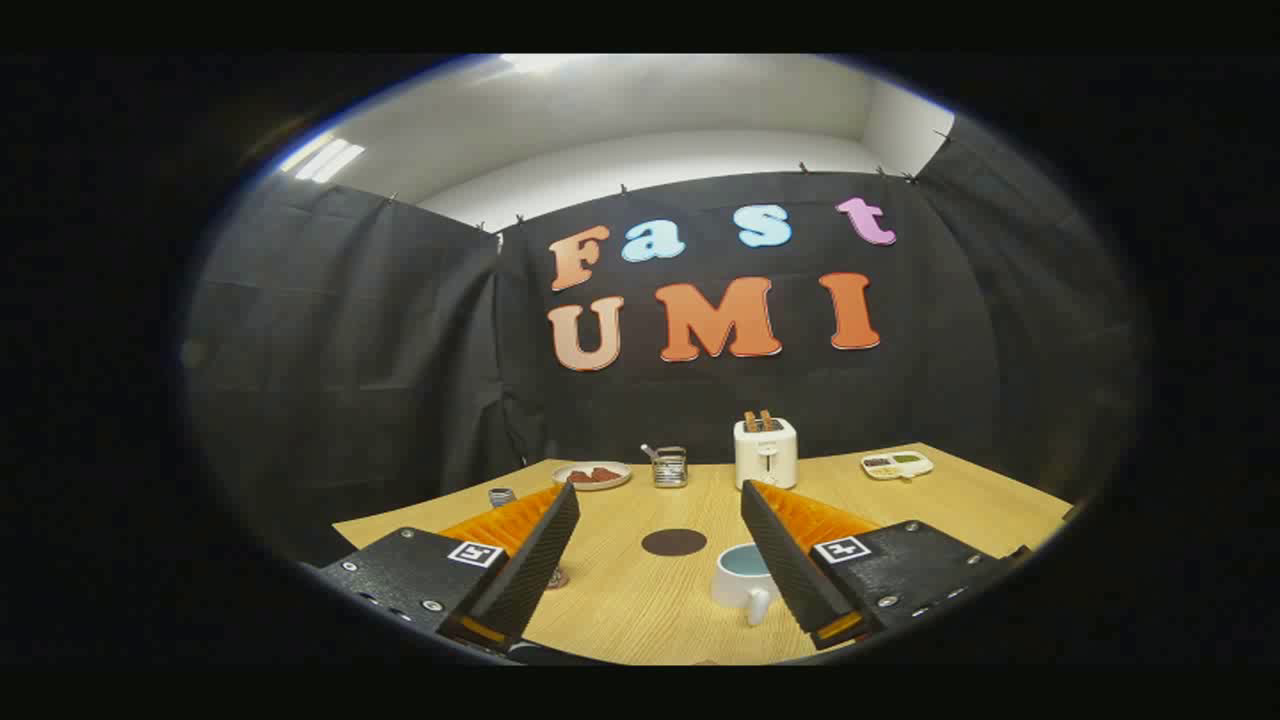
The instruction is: Take the bottle from table, then pour the juice into the cup, finally place the bottle on the coaster
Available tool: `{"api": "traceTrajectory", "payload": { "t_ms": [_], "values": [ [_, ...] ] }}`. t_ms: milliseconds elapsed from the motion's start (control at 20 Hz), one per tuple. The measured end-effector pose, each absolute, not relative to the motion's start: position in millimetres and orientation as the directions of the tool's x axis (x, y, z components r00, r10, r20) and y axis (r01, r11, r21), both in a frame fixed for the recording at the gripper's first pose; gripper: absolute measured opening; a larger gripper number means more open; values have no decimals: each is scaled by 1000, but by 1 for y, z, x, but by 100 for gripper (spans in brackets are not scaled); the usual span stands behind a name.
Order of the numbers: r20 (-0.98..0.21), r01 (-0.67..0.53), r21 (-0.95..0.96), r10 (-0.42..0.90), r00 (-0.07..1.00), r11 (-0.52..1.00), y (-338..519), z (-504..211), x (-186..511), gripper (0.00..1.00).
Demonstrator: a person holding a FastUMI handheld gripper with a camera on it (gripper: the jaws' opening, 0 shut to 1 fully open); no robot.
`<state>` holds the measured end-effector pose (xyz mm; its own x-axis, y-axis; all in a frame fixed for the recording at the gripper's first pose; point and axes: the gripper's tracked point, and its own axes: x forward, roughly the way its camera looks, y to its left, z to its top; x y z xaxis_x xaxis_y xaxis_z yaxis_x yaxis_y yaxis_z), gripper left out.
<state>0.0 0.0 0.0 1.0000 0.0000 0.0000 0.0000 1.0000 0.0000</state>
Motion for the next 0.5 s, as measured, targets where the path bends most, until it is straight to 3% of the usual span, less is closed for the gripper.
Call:
{"api": "traceTrajectory", "payload": {
  "t_ms": [500],
  "values": [
    [-9, -2, 10, 3, 1000, 1000, -1, -1, 0, 97]
  ]
}}
